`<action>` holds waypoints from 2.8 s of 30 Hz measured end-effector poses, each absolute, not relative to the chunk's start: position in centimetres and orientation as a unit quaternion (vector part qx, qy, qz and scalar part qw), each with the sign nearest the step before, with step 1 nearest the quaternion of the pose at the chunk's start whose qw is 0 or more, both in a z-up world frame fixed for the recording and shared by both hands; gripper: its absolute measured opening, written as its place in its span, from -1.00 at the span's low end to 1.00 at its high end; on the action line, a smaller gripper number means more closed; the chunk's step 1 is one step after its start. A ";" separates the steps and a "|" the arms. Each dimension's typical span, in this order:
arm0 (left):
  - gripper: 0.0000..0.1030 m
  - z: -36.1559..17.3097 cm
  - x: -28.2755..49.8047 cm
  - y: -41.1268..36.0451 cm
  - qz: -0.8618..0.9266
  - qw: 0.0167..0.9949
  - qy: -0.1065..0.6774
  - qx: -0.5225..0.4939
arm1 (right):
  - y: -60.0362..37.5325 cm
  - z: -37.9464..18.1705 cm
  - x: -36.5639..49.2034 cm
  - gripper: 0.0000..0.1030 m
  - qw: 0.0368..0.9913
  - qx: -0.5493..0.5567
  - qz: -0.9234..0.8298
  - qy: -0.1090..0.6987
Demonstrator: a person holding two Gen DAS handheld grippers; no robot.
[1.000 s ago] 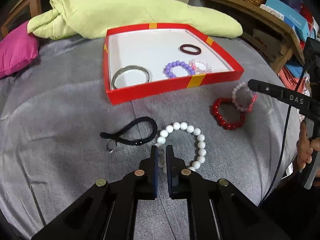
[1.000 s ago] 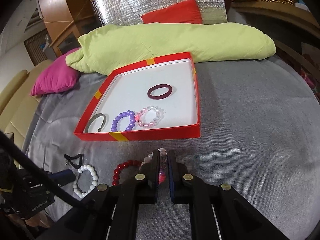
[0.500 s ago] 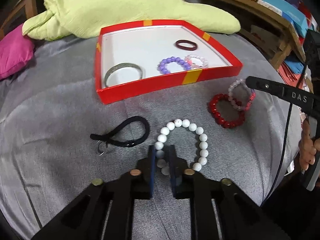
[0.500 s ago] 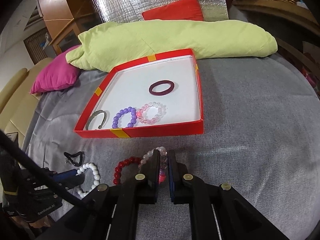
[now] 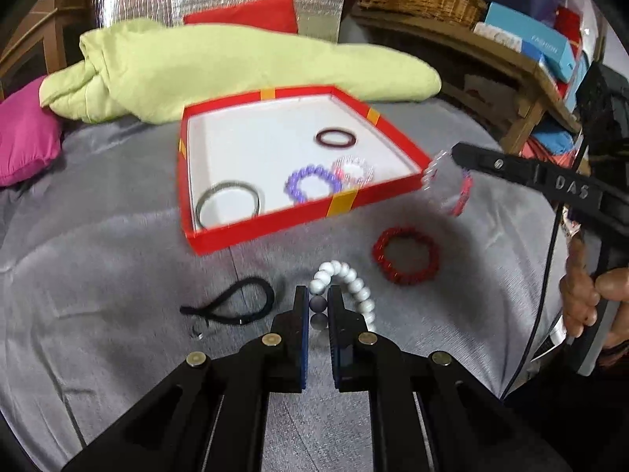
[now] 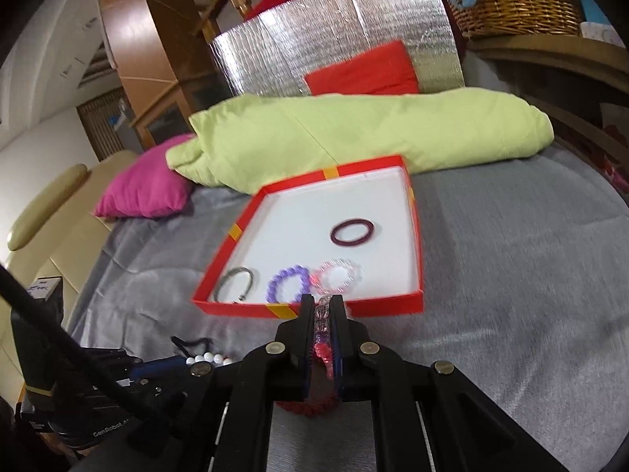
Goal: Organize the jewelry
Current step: 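Carry the white bracelet over the red box with the left tool while the right tool carries the pink bracelet, then open both tools over the red box and pull them back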
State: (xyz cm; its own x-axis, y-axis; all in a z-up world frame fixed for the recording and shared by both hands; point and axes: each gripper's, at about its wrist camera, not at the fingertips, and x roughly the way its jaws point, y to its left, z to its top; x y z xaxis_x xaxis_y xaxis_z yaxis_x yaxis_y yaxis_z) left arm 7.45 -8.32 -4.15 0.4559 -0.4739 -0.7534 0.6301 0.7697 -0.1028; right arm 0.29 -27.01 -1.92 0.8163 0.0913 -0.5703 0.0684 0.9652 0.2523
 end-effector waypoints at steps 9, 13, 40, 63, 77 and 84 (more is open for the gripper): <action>-0.81 -1.6 8.4 -8.3 -0.336 0.862 0.373 0.066 | -25.8 -1.2 0.5 -0.84 0.947 0.146 0.018 0.287; -0.81 -0.6 8.6 -8.0 -0.340 0.869 0.356 0.053 | -25.5 -0.9 0.8 -0.84 0.947 0.151 0.020 0.283; -0.81 -1.7 21.2 -9.9 -0.296 0.875 0.381 -0.045 | -25.8 -1.7 12.9 -0.83 0.923 0.224 0.030 0.310; -0.22 -2.7 23.3 -8.6 -0.181 0.892 0.414 -0.012 | -29.1 -2.7 17.1 -0.24 0.902 0.293 -0.028 0.316; 0.14 -2.6 12.6 -2.2 -0.068 0.913 0.398 0.061 | -29.9 -0.7 1.7 -0.23 0.914 0.224 -0.057 0.334; 0.26 -2.9 6.1 -1.0 -0.066 0.918 0.387 0.058 | -27.7 -2.6 -2.5 -0.23 0.902 0.209 -0.054 0.374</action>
State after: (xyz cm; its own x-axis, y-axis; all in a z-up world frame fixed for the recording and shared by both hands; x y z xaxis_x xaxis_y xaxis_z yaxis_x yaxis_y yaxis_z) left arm 6.13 -0.97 -2.91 0.6923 -0.0756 -0.7177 0.1652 0.9847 0.0556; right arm -2.47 -27.66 -2.63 0.7138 0.0588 -0.6979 0.2539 0.9069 0.3361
